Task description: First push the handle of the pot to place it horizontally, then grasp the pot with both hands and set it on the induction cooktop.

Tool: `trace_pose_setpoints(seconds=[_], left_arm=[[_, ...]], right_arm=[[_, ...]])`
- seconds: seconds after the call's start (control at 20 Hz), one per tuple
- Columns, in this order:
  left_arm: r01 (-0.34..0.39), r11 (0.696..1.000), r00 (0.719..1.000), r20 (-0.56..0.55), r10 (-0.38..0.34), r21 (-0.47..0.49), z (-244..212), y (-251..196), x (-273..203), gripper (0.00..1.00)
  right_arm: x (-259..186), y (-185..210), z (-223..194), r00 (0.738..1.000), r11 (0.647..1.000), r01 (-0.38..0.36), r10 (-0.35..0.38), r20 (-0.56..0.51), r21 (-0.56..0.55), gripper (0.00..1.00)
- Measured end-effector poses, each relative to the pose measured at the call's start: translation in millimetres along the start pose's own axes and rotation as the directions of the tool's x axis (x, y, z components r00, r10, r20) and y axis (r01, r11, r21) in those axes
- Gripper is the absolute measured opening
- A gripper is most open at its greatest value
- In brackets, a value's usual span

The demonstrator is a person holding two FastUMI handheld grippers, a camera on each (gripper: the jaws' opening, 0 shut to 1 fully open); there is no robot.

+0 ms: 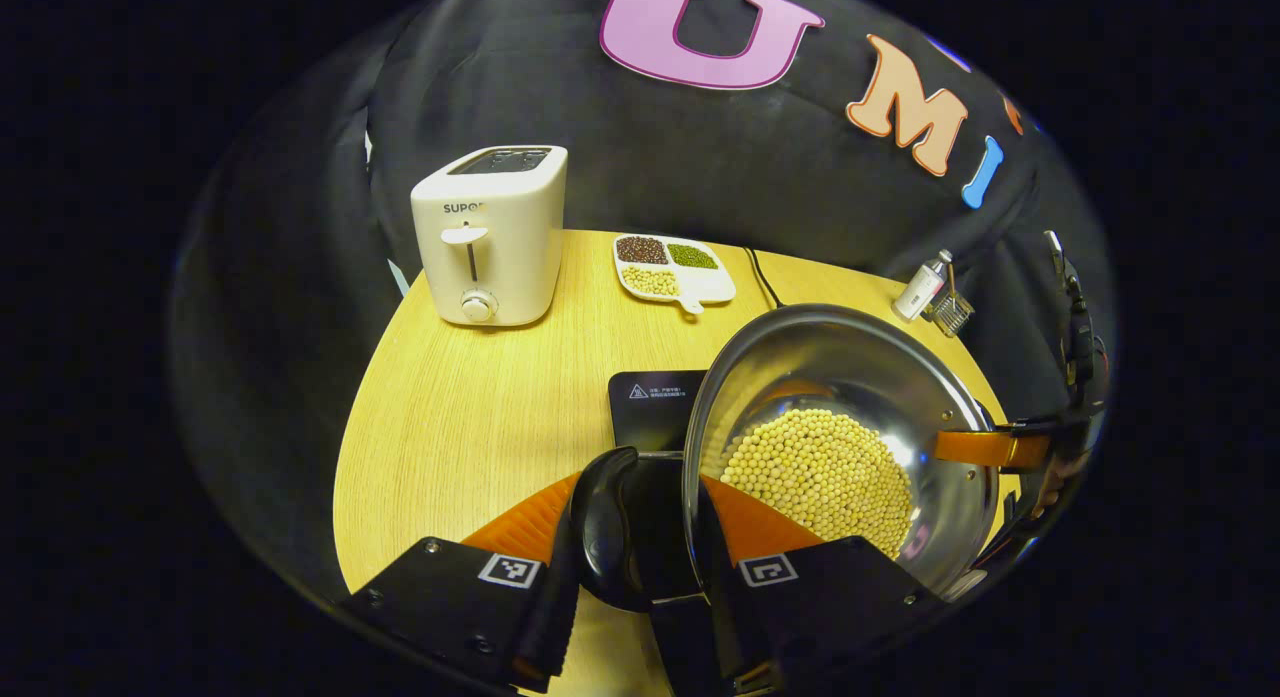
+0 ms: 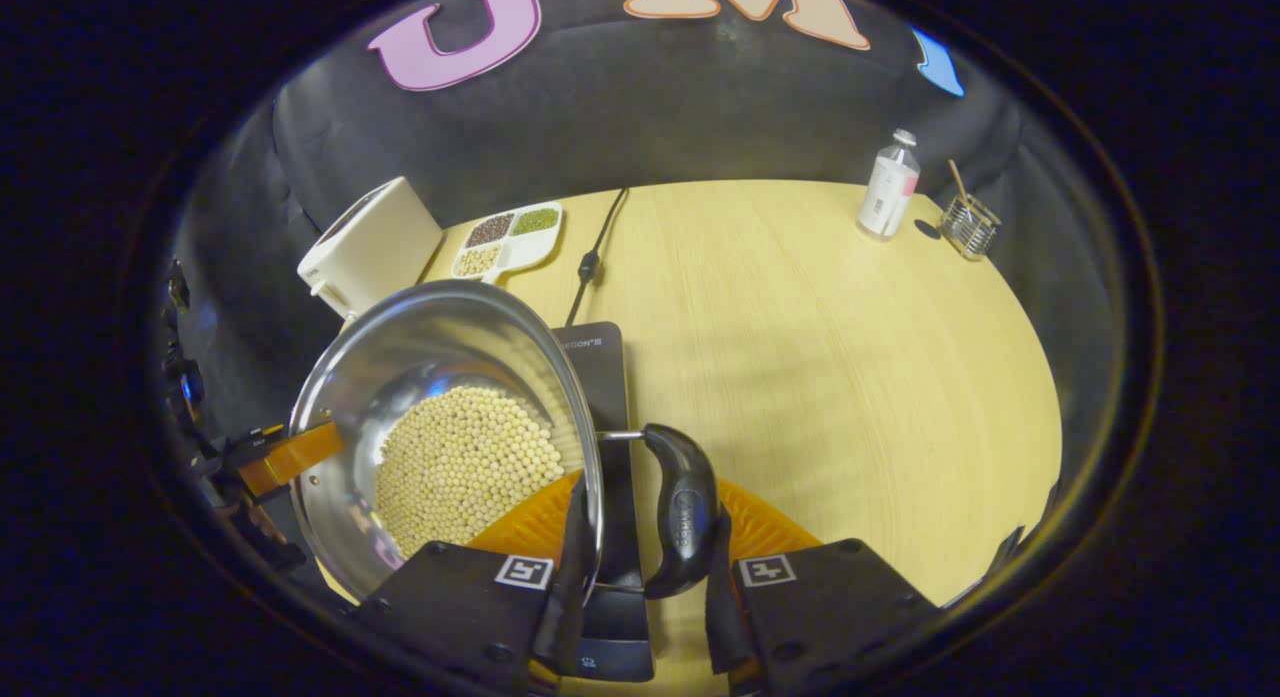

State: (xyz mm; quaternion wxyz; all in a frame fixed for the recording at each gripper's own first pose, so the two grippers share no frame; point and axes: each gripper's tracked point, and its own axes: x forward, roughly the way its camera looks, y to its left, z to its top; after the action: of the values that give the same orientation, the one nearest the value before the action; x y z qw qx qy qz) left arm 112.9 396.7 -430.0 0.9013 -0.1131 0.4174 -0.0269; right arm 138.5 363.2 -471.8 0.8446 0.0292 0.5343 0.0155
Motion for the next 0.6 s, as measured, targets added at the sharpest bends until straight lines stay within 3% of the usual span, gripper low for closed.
trace_pose_setpoints(seconds=[0.3, 0.35, 0.4, 0.55, 0.6], left_arm=[[-0.027, 0.999, 1.000, 0.014, 0.026, 0.035, -6, -4, -2, 0.66], [-0.025, 0.999, 1.000, 0.015, 0.024, 0.033, -7, -9, -4, 0.80], [-0.035, 0.999, 0.999, 0.022, 0.035, 0.027, -6, -11, -7, 0.80], [-0.091, 0.996, 0.995, 0.048, 0.090, 0.023, -1, -8, -15, 0.84], [-0.125, 0.992, 0.990, 0.063, 0.123, 0.023, 3, -5, -18, 0.85]], right_arm=[[-3, -6, 2, 0.999, 0.998, -0.030, 0.031, -0.018, 0.064, 0.56], [-5, -4, 3, 0.999, 0.996, -0.048, 0.049, -0.014, 0.075, 0.60], [-8, -2, 4, 0.998, 0.994, -0.066, 0.067, -0.007, 0.083, 0.67], [-17, -6, 12, 0.995, 0.993, -0.097, 0.094, 0.039, 0.072, 0.99], [-20, -8, 14, 0.994, 0.992, -0.106, 0.104, 0.047, 0.066, 1.00]])
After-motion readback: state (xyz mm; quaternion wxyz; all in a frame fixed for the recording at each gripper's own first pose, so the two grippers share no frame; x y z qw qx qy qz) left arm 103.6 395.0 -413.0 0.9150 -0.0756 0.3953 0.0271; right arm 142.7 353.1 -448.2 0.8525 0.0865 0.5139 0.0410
